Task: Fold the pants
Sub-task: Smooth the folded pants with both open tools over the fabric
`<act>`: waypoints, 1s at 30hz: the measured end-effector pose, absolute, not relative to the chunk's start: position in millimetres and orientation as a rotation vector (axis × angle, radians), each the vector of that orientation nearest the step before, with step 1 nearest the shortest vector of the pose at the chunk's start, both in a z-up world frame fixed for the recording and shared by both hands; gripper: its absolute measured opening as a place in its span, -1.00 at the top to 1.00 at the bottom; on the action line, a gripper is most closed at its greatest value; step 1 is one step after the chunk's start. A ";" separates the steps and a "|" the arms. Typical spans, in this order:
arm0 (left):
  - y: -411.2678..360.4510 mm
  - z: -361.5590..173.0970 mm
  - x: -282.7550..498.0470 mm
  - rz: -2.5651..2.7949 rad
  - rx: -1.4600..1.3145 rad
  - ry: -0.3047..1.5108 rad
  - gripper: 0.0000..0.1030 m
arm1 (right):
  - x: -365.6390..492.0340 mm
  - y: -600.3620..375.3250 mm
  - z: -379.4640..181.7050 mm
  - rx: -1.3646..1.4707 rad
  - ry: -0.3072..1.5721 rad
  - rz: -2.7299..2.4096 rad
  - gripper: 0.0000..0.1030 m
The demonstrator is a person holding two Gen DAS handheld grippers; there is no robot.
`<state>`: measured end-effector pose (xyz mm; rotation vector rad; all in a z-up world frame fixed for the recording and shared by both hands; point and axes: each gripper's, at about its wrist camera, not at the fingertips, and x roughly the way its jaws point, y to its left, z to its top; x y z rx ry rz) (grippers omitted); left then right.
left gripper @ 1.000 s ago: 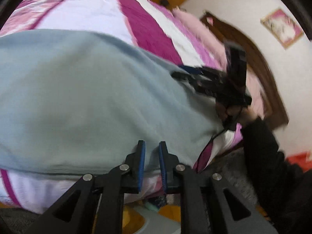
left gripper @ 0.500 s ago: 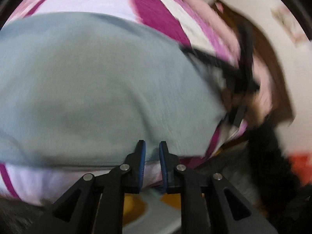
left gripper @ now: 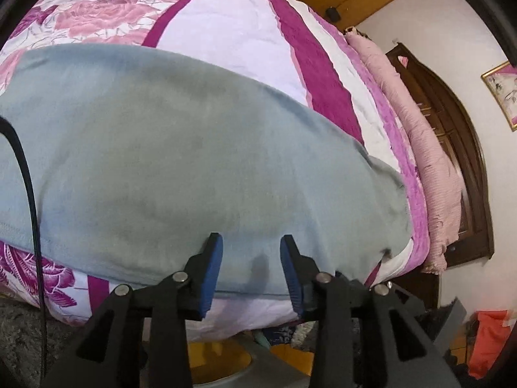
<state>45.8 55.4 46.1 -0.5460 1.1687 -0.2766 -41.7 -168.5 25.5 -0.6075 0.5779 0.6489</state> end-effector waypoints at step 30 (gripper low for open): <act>115.8 58.2 0.6 0.019 -0.522 0.964 0.36 | 16.0 -288.2 78.9 -0.050 0.684 0.625 0.27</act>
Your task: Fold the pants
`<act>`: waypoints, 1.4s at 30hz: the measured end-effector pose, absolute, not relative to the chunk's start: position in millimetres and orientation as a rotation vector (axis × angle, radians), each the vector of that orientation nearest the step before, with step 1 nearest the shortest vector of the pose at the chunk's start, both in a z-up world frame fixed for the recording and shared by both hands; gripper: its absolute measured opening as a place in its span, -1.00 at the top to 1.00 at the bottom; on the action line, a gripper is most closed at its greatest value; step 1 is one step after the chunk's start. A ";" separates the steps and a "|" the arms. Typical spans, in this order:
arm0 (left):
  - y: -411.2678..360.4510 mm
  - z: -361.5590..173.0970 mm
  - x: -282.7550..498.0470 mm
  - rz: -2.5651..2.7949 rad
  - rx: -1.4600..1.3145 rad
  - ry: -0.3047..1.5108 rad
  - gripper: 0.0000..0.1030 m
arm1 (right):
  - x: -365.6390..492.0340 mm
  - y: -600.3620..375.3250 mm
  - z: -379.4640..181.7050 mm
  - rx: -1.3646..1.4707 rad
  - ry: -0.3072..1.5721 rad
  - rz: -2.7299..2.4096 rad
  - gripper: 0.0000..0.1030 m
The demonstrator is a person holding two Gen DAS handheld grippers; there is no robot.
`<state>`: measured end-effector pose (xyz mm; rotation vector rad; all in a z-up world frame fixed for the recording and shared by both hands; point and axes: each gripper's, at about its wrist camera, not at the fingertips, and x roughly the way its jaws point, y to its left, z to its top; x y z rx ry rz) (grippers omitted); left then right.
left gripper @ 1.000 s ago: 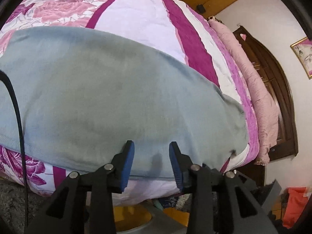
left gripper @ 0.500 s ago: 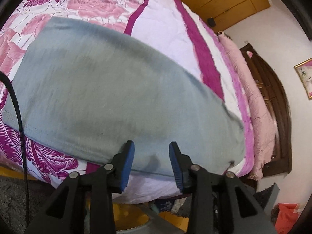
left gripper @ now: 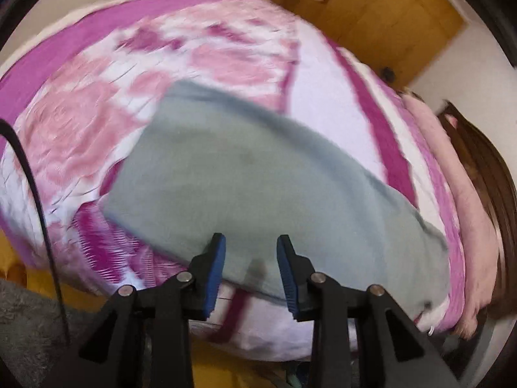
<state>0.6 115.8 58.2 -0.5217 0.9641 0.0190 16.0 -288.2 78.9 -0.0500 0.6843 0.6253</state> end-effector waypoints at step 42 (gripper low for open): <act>-83.4 26.9 11.2 -0.377 -0.219 0.952 0.48 | 182.2 -496.7 54.6 0.387 0.695 0.296 0.59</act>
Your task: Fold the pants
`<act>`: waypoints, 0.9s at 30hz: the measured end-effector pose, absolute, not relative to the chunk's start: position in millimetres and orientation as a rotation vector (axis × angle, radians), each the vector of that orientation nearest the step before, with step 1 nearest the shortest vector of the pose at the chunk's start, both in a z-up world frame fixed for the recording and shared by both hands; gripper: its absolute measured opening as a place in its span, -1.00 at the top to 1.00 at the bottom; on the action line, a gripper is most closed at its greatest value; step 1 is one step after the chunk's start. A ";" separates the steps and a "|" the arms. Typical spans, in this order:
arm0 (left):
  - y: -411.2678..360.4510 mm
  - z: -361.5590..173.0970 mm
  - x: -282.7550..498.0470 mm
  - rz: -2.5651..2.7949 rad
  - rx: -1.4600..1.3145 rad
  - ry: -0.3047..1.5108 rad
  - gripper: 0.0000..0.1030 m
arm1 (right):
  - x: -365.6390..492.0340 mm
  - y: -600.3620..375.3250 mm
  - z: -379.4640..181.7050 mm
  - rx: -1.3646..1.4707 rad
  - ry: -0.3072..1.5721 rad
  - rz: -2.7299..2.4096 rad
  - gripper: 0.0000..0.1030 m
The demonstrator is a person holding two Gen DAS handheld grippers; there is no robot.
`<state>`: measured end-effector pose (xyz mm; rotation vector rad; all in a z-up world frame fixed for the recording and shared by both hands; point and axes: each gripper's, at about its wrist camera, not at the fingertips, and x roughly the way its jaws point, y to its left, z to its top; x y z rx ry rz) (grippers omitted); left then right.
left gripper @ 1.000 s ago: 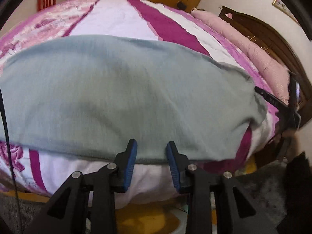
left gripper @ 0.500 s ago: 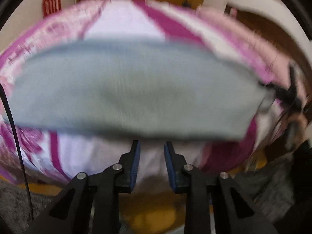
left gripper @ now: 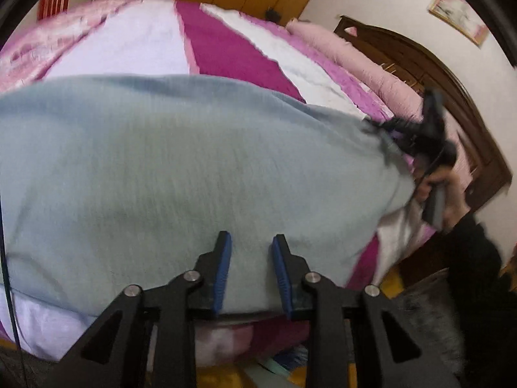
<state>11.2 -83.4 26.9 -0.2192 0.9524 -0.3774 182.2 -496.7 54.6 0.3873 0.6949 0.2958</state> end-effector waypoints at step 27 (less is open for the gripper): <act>-175.8 74.0 60.2 -0.599 -0.064 0.965 0.55 | 46.6 -533.3 -15.3 1.006 0.855 0.271 0.30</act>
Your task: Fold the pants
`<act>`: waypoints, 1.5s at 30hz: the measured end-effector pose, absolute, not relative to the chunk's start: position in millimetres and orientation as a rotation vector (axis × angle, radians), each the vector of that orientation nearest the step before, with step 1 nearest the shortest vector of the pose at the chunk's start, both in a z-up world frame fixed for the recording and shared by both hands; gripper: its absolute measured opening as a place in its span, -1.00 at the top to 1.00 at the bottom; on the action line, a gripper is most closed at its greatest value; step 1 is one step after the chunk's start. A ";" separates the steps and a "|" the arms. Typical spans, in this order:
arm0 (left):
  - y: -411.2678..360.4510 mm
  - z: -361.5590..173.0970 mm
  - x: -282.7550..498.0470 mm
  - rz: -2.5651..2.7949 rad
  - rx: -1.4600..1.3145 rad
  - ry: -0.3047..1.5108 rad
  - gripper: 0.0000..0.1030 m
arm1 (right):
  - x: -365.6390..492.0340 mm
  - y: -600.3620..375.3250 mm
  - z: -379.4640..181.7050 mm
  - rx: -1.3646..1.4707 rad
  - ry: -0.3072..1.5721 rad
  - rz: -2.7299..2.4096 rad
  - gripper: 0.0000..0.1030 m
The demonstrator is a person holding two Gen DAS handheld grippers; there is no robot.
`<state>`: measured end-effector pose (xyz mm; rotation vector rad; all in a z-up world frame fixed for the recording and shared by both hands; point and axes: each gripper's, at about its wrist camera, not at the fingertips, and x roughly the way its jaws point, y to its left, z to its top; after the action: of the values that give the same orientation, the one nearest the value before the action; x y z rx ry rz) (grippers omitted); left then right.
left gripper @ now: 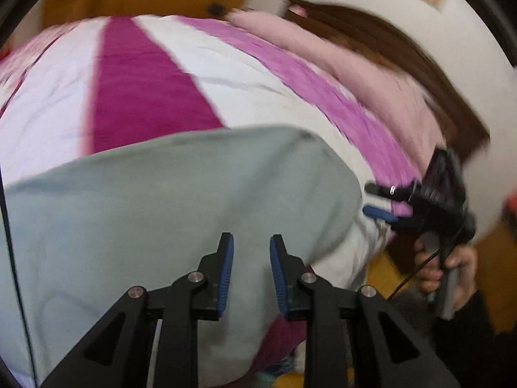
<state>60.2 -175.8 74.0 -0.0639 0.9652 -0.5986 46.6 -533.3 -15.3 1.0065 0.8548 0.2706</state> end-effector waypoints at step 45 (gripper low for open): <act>-134.2 19.6 3.6 -0.542 -0.023 1.033 0.58 | 161.7 -385.3 45.9 0.204 0.974 0.286 0.16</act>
<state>3.6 -134.2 19.6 -0.0231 1.0330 -0.5424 161.7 -385.3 45.9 0.2042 0.9738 0.2861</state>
